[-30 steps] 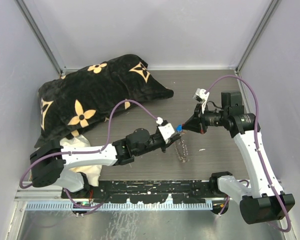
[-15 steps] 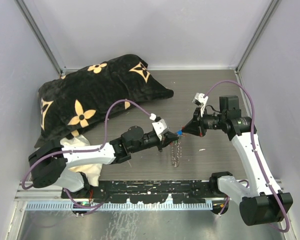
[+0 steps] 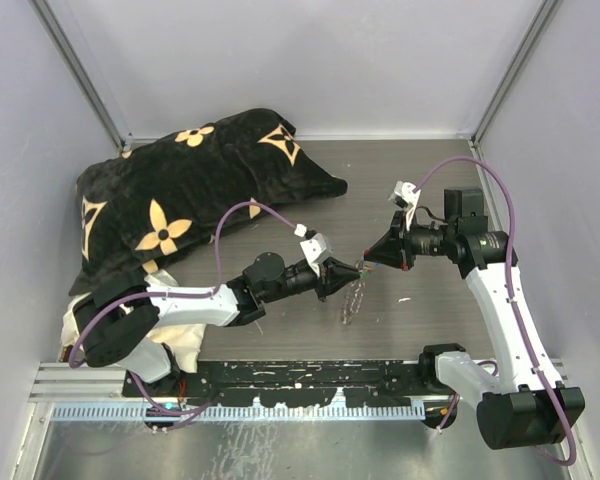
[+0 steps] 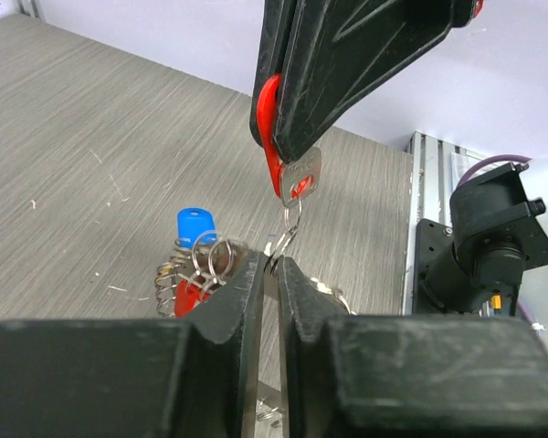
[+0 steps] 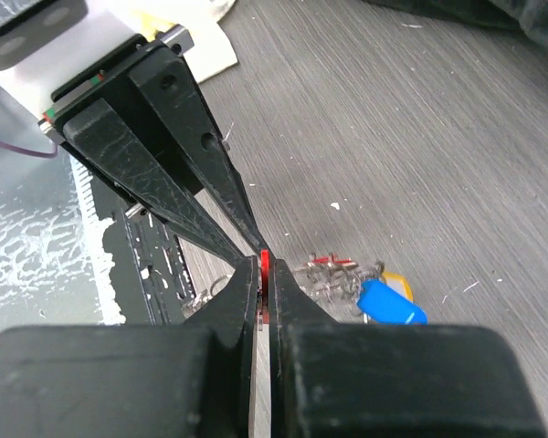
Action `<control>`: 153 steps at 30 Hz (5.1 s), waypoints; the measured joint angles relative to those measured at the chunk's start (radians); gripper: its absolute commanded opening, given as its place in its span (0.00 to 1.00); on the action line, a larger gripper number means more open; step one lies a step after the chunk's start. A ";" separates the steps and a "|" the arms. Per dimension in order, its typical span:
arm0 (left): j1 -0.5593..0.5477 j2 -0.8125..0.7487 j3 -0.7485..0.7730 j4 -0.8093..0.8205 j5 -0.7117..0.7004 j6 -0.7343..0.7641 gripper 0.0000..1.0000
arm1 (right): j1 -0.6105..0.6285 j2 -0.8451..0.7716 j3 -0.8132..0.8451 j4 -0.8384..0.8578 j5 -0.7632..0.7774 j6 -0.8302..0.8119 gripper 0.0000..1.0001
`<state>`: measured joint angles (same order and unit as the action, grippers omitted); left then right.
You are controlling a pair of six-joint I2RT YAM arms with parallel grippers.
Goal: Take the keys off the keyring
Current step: Remove the key from the keyring.
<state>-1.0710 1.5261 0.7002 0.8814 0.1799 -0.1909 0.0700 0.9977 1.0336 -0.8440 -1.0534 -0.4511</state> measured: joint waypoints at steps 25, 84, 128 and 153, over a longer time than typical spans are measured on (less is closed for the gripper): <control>0.074 -0.140 0.009 -0.159 0.237 0.150 0.37 | -0.007 0.001 0.010 -0.032 -0.037 -0.063 0.01; 0.023 0.017 0.180 -0.280 0.177 0.081 0.21 | -0.027 -0.012 0.010 -0.036 -0.060 -0.067 0.01; 0.038 0.000 0.104 -0.166 0.182 0.067 0.00 | -0.085 -0.064 -0.064 -0.010 -0.030 -0.059 0.01; 0.039 -0.022 0.094 -0.179 0.171 0.125 0.39 | -0.087 -0.063 -0.040 -0.032 -0.060 -0.074 0.01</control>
<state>-1.0317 1.5043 0.7940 0.7021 0.3508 -0.0658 -0.0170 0.9344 0.9932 -0.8761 -1.1130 -0.5255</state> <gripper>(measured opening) 0.380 0.074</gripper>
